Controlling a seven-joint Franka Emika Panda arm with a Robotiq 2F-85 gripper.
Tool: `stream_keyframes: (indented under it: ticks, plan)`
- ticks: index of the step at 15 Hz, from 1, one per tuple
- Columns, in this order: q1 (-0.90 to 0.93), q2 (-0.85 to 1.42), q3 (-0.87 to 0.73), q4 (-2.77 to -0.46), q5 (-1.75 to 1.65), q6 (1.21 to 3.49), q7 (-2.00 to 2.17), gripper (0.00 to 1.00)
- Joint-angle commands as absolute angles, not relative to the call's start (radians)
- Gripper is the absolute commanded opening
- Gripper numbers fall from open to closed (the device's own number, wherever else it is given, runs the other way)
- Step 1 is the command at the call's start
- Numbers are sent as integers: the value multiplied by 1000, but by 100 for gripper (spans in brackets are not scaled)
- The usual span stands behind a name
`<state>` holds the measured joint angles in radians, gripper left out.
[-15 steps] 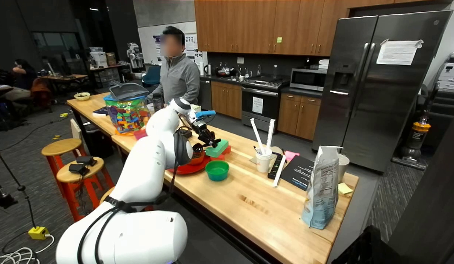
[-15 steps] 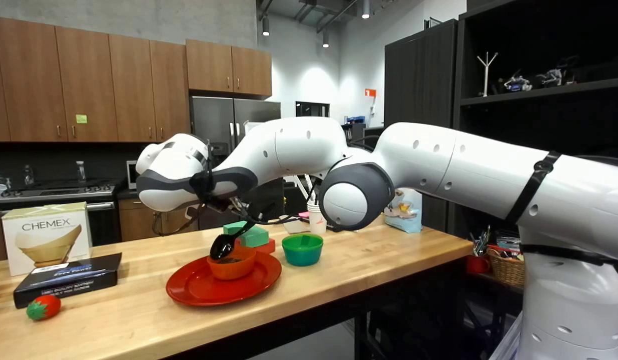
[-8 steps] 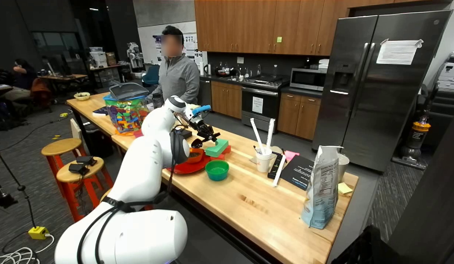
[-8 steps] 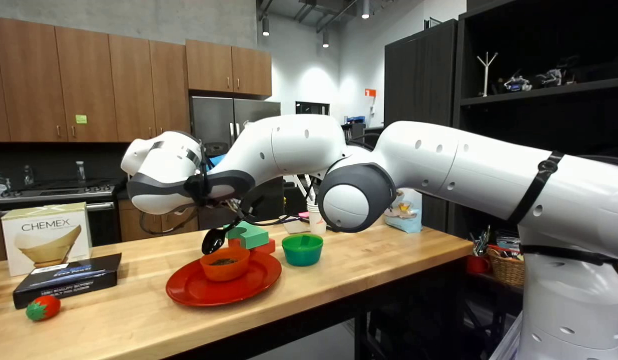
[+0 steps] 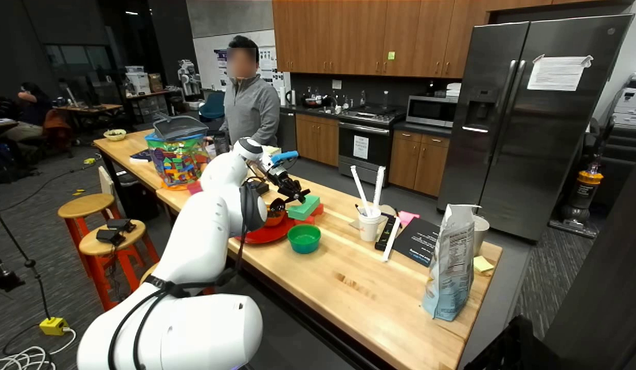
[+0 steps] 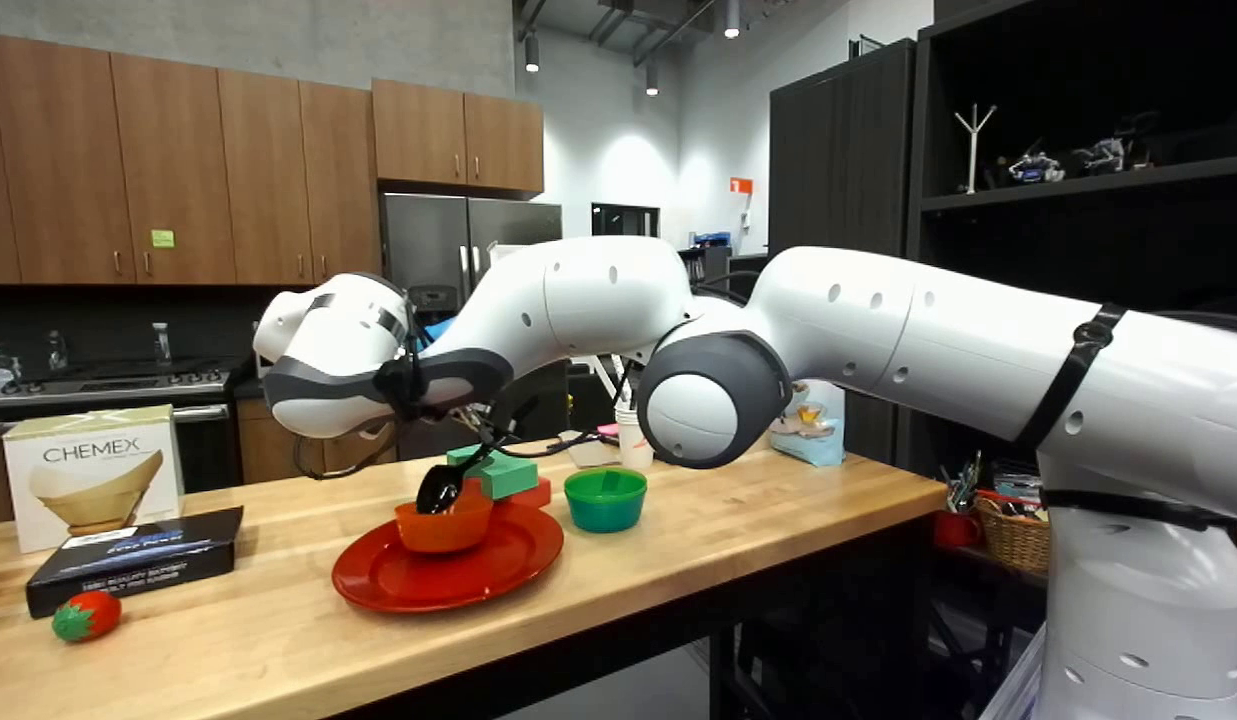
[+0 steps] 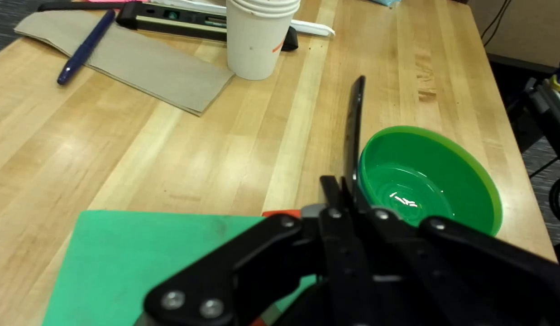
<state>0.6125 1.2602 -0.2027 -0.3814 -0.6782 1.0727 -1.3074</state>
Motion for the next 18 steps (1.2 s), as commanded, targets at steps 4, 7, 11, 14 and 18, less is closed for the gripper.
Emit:
stream_keyframes:
  ticks: [4,7,11,14,18]
  plan:
    - [583,1288,-191,-366,-653,1026,-1321,1]
    - [571,1279,-180,-371,-633,970,-1346,1]
    - [572,1266,-173,-376,-613,895,-1360,1]
    - [560,1252,-154,-384,-571,834,-1362,1]
    - [532,1244,-124,-394,-486,736,-1368,1]
